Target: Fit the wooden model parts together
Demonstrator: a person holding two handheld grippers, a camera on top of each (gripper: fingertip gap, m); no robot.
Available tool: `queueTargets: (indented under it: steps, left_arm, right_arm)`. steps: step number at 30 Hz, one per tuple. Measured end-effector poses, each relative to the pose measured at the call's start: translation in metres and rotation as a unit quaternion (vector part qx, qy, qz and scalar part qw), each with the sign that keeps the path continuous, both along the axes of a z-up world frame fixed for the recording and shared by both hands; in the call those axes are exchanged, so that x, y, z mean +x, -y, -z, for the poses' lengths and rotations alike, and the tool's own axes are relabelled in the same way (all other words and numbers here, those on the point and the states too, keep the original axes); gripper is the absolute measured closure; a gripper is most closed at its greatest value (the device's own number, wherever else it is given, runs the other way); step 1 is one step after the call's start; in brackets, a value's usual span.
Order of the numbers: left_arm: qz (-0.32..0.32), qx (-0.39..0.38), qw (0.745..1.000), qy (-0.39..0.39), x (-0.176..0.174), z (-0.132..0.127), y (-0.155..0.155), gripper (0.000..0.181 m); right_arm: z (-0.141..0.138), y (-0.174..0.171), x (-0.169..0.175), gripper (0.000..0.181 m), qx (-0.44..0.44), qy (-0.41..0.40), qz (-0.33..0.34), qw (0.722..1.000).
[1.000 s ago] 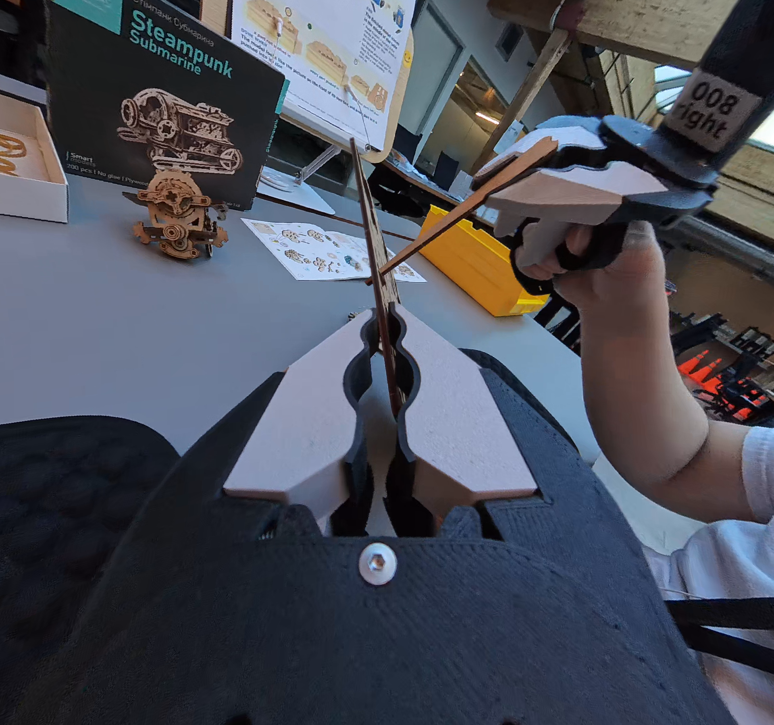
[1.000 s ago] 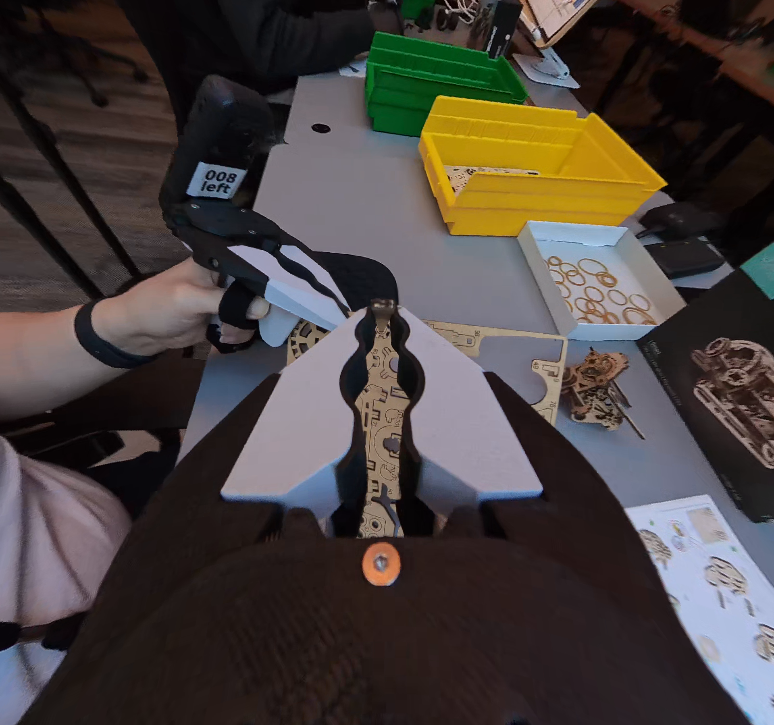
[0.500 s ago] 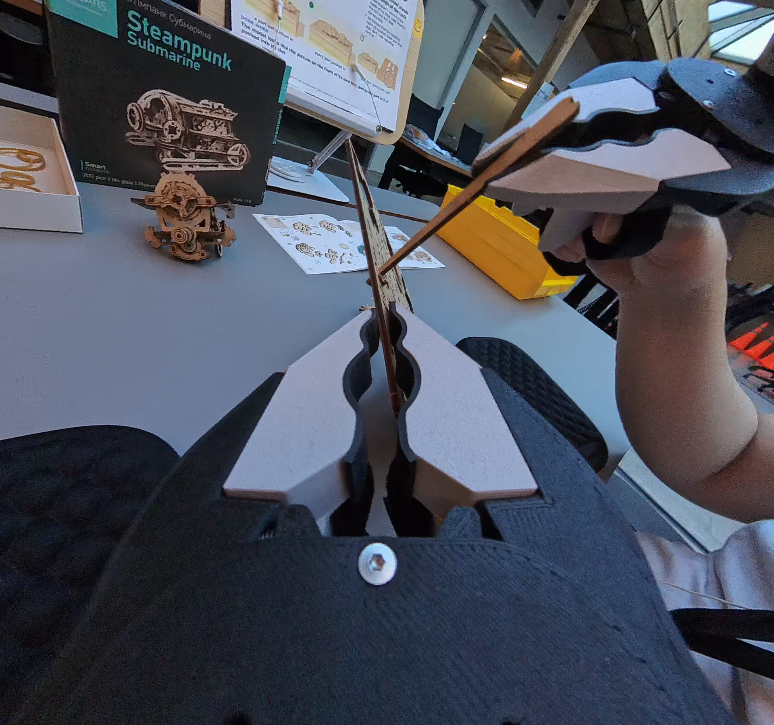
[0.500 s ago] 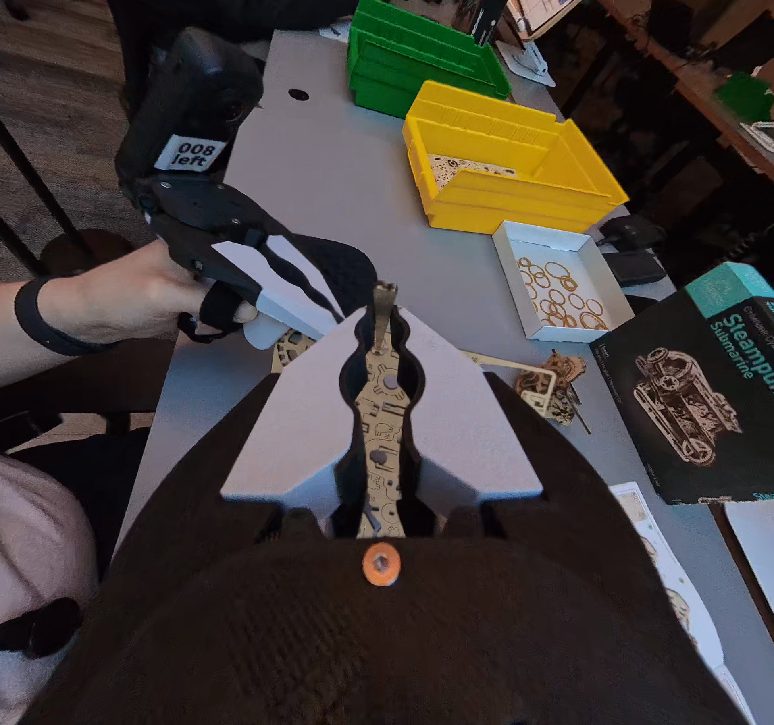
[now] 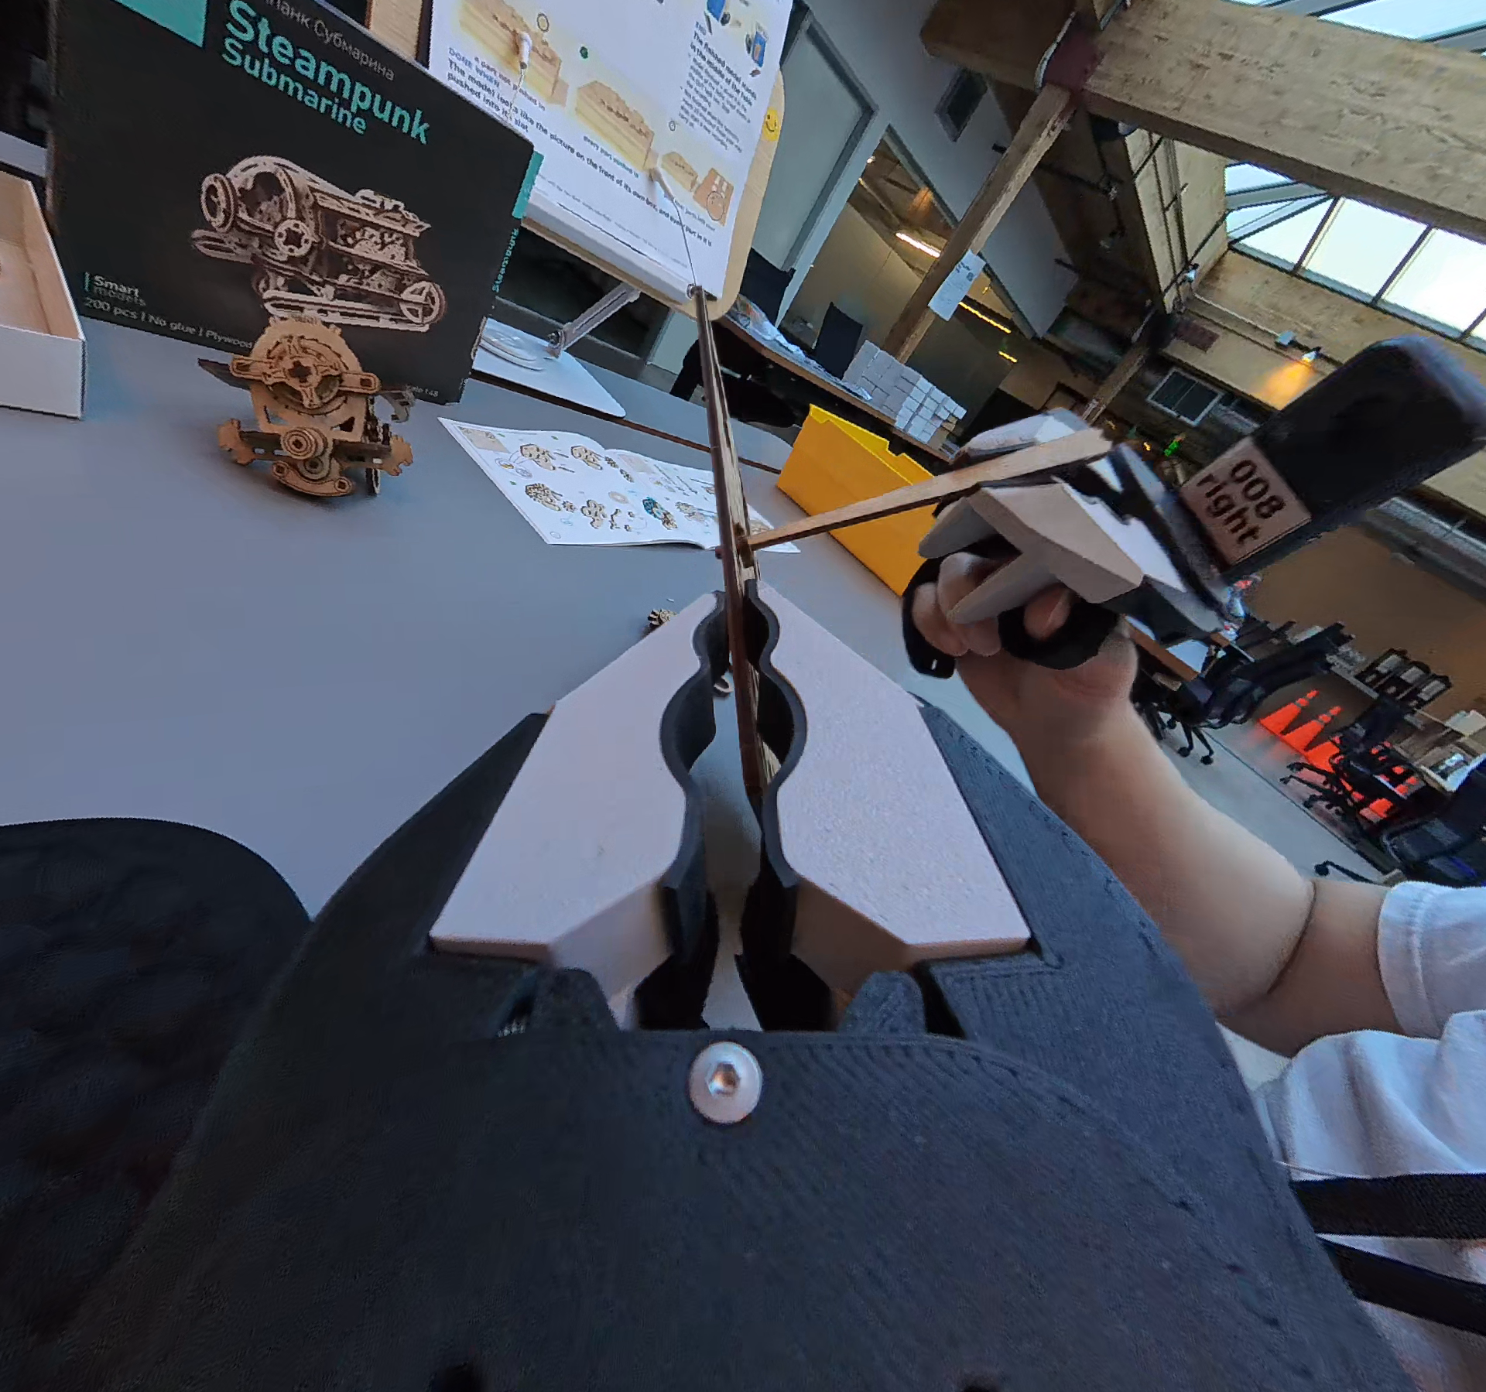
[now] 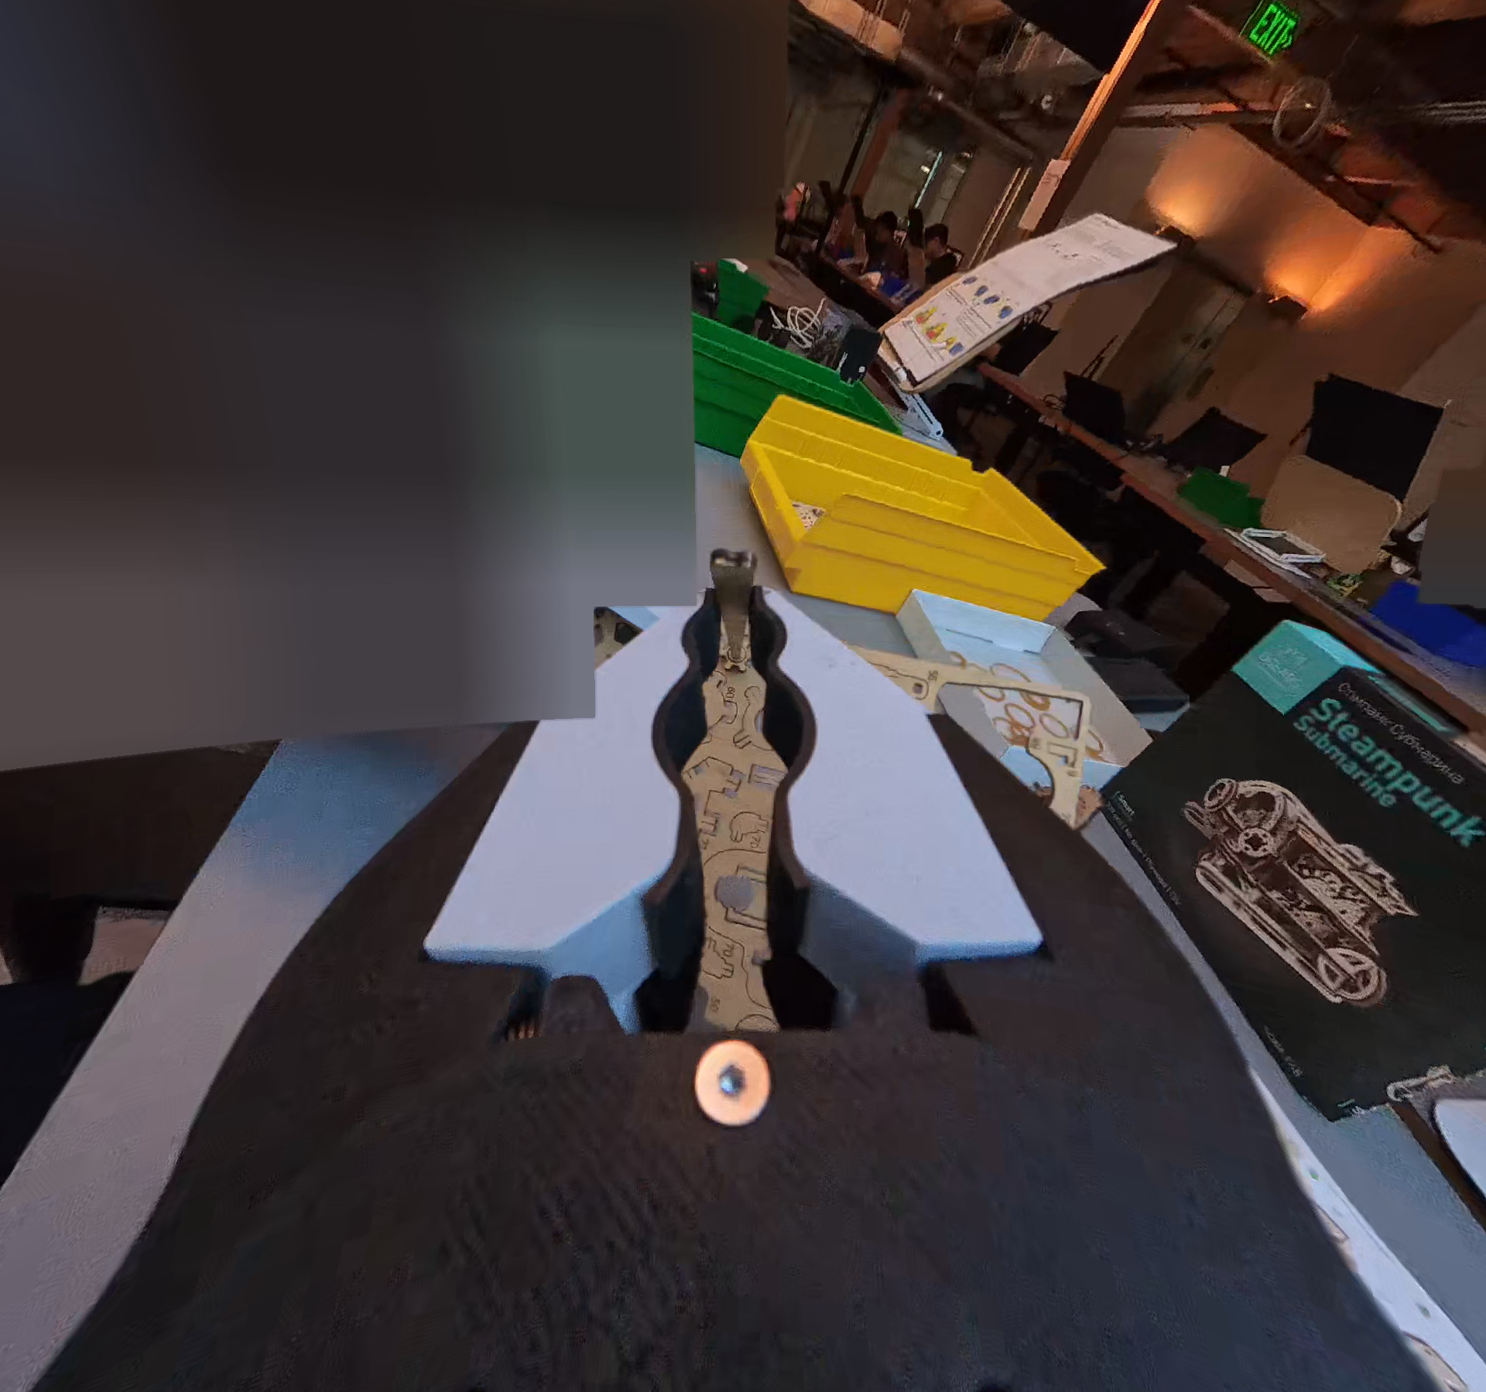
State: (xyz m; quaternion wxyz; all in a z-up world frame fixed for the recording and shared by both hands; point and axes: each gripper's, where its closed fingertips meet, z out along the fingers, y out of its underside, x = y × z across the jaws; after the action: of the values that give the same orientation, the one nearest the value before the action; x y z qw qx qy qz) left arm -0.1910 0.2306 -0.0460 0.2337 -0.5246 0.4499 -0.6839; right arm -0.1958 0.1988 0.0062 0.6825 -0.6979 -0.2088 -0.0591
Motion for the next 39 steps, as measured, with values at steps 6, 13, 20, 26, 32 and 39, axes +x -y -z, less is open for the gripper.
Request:
queueTargets:
  steps: [6,13,20,26,32,39]
  left_arm:
    - [-0.01,-0.024,1.0,-0.015,0.001,0.005,-0.007,0.181]
    - [-0.022,-0.048,0.997,-0.054,0.003,0.021,-0.018,0.178]
    - [-0.065,0.029,0.984,-0.162,0.001,0.053,-0.03,0.142]
    - [-0.051,0.132,0.966,-0.215,-0.007,0.063,-0.024,0.152]
    - [0.012,0.127,0.979,-0.158,-0.004,0.049,0.0,0.149]
    - [0.104,0.325,0.94,-0.026,0.007,0.038,0.053,0.155]
  right_arm:
    - [-0.015,-0.001,0.005,0.176,-0.068,-0.009,0.015,0.998]
    - [-0.006,0.016,0.019,0.176,-0.061,-0.136,-0.001,0.989]
    - [0.019,0.026,0.042,0.176,-0.084,-0.215,-0.003,0.973]
    - [0.042,0.024,0.048,0.176,-0.116,-0.253,-0.017,0.96]
    - [0.053,0.022,0.036,0.176,-0.133,-0.263,-0.041,0.955]
    - [0.043,0.026,0.025,0.176,-0.126,-0.281,-0.065,0.949]
